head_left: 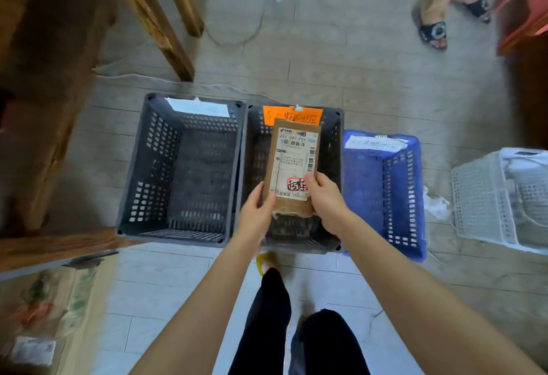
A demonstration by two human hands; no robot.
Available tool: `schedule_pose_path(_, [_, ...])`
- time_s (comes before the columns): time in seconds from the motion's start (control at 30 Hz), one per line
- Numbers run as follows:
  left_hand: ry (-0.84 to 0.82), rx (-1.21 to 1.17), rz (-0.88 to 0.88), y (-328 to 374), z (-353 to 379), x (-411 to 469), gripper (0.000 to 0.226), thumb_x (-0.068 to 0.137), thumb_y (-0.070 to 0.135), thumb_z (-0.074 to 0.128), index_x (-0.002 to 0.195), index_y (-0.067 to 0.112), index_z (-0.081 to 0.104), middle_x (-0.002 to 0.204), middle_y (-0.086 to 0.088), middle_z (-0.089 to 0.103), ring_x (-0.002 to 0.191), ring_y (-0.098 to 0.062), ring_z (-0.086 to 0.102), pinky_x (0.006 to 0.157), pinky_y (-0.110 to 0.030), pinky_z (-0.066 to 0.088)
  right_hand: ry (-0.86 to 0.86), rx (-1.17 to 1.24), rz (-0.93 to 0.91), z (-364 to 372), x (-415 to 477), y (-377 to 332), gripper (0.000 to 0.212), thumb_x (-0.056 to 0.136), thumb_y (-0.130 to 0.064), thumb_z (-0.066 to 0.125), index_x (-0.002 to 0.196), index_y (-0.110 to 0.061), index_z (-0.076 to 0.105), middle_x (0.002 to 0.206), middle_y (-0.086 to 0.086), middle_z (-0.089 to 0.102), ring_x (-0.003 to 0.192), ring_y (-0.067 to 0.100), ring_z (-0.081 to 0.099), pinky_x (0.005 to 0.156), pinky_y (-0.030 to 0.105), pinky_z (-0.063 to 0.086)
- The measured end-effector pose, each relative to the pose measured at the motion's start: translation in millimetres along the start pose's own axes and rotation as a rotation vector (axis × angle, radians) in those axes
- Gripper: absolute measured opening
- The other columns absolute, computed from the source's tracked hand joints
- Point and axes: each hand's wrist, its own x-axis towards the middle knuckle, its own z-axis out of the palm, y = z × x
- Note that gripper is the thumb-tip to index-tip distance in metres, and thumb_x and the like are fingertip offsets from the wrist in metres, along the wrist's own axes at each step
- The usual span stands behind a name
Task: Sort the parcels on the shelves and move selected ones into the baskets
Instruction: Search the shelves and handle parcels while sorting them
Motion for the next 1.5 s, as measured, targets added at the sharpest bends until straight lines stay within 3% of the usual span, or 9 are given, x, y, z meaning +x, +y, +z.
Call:
schedule_pose_path(0.13, [0.089, -0.124, -0.195, -35, 12, 111, 0.046, 0.096, 0.03, 0.046, 0.141, 0.022, 0.035, 0.135, -0.005, 0.051, 0.12, -0.028, 0.052, 0.101, -0.045, 0.043, 0.033, -0.014, 0.066, 21, 109, 28, 0.033, 0.1, -0.029, 0.035, 0.126, -0.016, 0.049, 0.114, 0.002, 0.063, 0.089, 0.011, 0.061, 0.066, 0.023, 0.05])
schedule_pose_path(0.33, [0.343, -0.462, -0.374, -114, 31, 284, 0.044, 0.089, 0.025, 0.06, 0.121, -0.003, 0.05, 0.116, -0.017, 0.062, 0.098, -0.025, 0.062, 0.087, -0.034, 0.051, 0.052, -0.089, 0.114, 55, 288, 98, 0.034, 0.099, -0.031, 0.036, 0.125, -0.015, 0.05, 0.117, 0.005, 0.063, 0.101, 0.018, 0.062, 0.085, 0.034, 0.053])
schedule_pose_path(0.57, [0.439, -0.581, -0.345, -161, 39, 440, 0.036, 0.09, 0.033, 0.057, 0.113, 0.008, 0.046, 0.11, -0.01, 0.063, 0.09, -0.025, 0.063, 0.054, -0.028, 0.048, 0.063, -0.172, 0.048, 92, 447, 146, 0.035, 0.099, -0.029, 0.036, 0.121, -0.007, 0.052, 0.121, 0.013, 0.061, 0.107, 0.029, 0.059, 0.093, 0.04, 0.048])
schedule_pose_path(0.73, [0.454, -0.526, -0.323, -173, 37, 468, 0.049, 0.092, 0.04, 0.049, 0.128, 0.006, 0.048, 0.129, -0.014, 0.057, 0.114, -0.03, 0.057, 0.095, -0.045, 0.048, -0.039, -0.112, 0.05, 96, 469, 151, 0.036, 0.099, -0.026, 0.036, 0.128, -0.011, 0.049, 0.124, 0.008, 0.061, 0.091, 0.014, 0.056, 0.063, 0.017, 0.049])
schedule_pose_path(0.9, [0.382, -0.488, -0.381, -148, 30, 416, 0.048, 0.095, 0.039, 0.045, 0.13, 0.007, 0.047, 0.133, -0.013, 0.052, 0.118, -0.028, 0.052, 0.098, -0.043, 0.045, 0.037, -0.189, 0.144, 76, 426, 121, 0.047, 0.097, -0.036, 0.039, 0.137, -0.013, 0.039, 0.11, -0.001, 0.049, 0.092, 0.016, 0.044, 0.077, 0.03, 0.035])
schedule_pose_path(1.07, [0.272, -0.403, -0.358, -84, 14, 316, 0.056, 0.097, 0.042, 0.037, 0.138, 0.006, 0.036, 0.143, -0.014, 0.041, 0.121, -0.025, 0.046, 0.084, -0.031, 0.035, 0.079, -0.247, 0.155, 69, 324, 51, 0.043, 0.094, -0.037, 0.044, 0.128, -0.01, 0.051, 0.086, -0.001, 0.055, 0.077, 0.015, 0.05, 0.071, 0.026, 0.043])
schedule_pose_path(1.13, [0.283, -0.35, -0.301, -53, -1, 268, 0.055, 0.097, 0.042, 0.036, 0.139, 0.007, 0.036, 0.144, -0.013, 0.04, 0.122, -0.026, 0.045, 0.089, -0.033, 0.035, 0.032, -0.269, 0.116, 74, 275, 16, 0.042, 0.093, -0.037, 0.048, 0.123, -0.009, 0.054, 0.104, 0.006, 0.061, 0.094, 0.019, 0.056, 0.089, 0.031, 0.042])
schedule_pose_path(1.4, [0.487, -0.338, 0.043, 57, -108, 40, 0.048, 0.096, 0.039, 0.039, 0.135, 0.01, 0.043, 0.146, -0.005, 0.04, 0.133, -0.02, 0.038, 0.112, -0.038, 0.027, -0.324, -0.488, -0.316, 137, 52, -117, 0.058, 0.084, -0.041, 0.062, 0.125, -0.001, 0.053, 0.129, 0.018, 0.055, 0.12, 0.025, 0.052, 0.084, 0.031, 0.039])
schedule_pose_path(1.5, [0.615, -0.456, 0.181, 71, -144, -66, 0.022, 0.093, 0.037, 0.048, 0.099, 0.02, 0.061, 0.132, -0.008, 0.054, 0.118, -0.02, 0.05, 0.101, -0.033, 0.038, -0.486, -0.555, -0.485, 163, -47, -145, 0.044, 0.085, -0.037, 0.061, 0.116, -0.005, 0.061, 0.115, 0.003, 0.063, 0.109, 0.019, 0.055, 0.084, 0.03, 0.038])
